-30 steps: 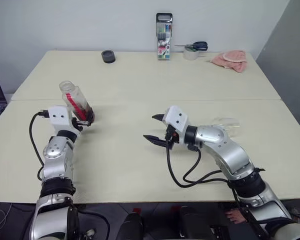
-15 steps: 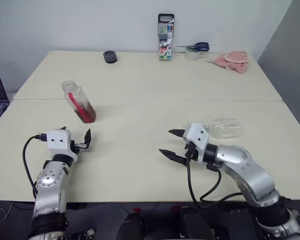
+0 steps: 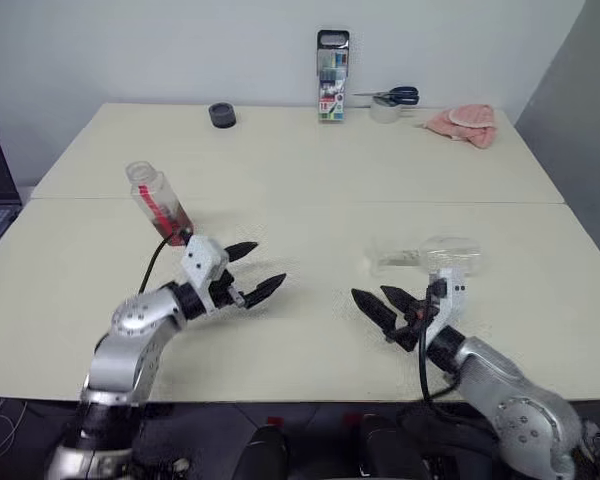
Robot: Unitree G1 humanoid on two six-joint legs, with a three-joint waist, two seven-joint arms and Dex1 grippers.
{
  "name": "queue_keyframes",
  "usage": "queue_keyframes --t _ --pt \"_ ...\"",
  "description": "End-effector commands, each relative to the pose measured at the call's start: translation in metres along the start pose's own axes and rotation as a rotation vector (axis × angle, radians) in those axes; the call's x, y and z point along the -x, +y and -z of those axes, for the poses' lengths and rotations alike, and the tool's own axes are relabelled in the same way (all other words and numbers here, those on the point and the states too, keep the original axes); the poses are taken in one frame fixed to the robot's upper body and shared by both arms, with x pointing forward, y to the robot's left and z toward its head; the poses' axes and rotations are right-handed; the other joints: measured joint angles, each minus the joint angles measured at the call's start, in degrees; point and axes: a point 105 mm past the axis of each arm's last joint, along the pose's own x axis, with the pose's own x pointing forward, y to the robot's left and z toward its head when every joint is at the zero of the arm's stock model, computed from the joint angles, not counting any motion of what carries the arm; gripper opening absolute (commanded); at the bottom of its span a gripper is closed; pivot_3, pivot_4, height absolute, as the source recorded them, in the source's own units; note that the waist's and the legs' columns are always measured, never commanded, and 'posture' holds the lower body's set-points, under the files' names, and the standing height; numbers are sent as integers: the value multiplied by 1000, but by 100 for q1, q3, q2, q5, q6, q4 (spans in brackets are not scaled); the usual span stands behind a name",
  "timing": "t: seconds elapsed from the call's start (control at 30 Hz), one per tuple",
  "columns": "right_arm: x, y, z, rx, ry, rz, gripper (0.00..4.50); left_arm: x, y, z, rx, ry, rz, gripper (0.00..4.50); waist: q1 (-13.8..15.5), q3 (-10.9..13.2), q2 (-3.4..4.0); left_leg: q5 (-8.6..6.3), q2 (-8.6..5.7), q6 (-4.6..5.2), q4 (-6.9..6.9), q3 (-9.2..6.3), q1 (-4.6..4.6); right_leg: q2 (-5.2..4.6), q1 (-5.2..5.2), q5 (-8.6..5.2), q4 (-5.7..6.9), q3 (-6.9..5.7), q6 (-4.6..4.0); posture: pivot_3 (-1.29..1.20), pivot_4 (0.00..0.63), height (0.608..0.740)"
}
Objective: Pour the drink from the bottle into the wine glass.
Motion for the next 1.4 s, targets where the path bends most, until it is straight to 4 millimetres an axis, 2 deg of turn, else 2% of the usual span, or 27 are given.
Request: queue_keyframes --t 0.03,0.17,0.23,0.4,0.8,0.93,1.23,1.27,1.33,1.4 --pt "-11 -11 -7 -203 -87 90 4479 -2 -15 -9 -41 18 191 4500 -23 -2 4 0 -7 0 -1 7 1 -6 0 0 1 7 0 0 150 740" --pt "-23 -14 -15 -350 -155 99 4479 0 -24 -10 -63 34 312 4500 -64 -1 7 -1 -6 1 -5 15 -1 -8 -4 -3 -6 12 -4 0 150 740" --pt "-28 -21 -22 -422 -199 122 4479 2 -28 -9 -64 42 360 4500 -68 0 7 -1 -5 1 -4 13 -2 -8 -4 -3 -4 10 -4 0 150 740" --pt "-36 -32 -34 -555 -270 127 4479 4 -26 -6 -79 49 384 4500 -69 0 8 -1 -5 2 -3 14 -2 -7 -4 -3 -2 11 -4 0 150 740" --pt "-61 -46 -39 -663 -330 166 4479 -1 -21 -6 -97 48 379 4500 -74 3 14 -1 -4 2 -4 11 -5 -5 -7 -3 -1 10 -4 0 150 740" --pt "-68 -44 -34 -704 -323 165 3591 -3 -23 -9 -100 46 381 4500 -79 5 17 -1 -3 2 -4 12 -4 -5 -7 -3 0 10 -4 0 150 740" --pt "-84 -52 -28 -735 -330 201 379 -8 -26 -15 -106 49 376 4500 -84 -1 14 -1 -2 2 -4 10 -1 -5 -5 -3 0 10 -5 0 150 740" --pt "-84 -51 -29 -725 -330 195 215 -8 -26 -16 -103 47 368 4500 -84 -1 15 -1 -2 3 -2 13 2 -4 -4 -3 2 12 -5 0 150 740" --pt "-83 -49 -31 -700 -328 183 160 -8 -26 -17 -95 44 354 4500 -84 -2 17 0 -2 3 -2 11 3 -4 -3 -3 4 10 -5 0 150 740" --pt "-82 -43 -37 -589 -315 160 160 -8 -25 -17 -79 44 330 4500 -83 -2 18 0 -2 3 -3 11 3 -4 -3 -3 4 11 -5 0 150 740"
